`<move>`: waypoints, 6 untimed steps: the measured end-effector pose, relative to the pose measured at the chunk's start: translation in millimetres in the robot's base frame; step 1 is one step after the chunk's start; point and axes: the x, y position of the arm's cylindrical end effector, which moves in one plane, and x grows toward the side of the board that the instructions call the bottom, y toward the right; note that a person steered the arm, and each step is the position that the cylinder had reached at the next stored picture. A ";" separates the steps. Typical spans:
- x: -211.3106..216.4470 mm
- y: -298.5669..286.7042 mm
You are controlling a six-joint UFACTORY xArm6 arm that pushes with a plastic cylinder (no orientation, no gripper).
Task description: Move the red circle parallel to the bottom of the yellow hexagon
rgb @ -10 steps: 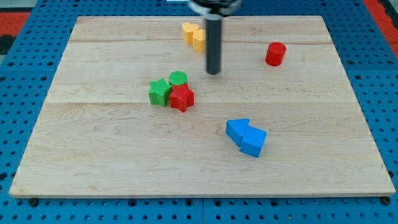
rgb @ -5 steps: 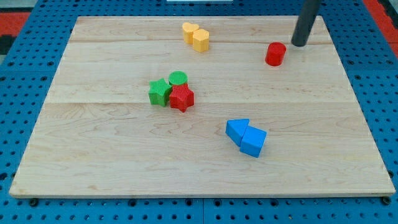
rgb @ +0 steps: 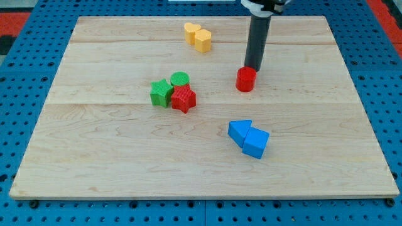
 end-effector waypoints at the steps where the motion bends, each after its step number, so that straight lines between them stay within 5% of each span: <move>1: 16.3 5.7; 3: 41.2 5.9; 5: 42.8 -68.3; 6: 53.6 -28.8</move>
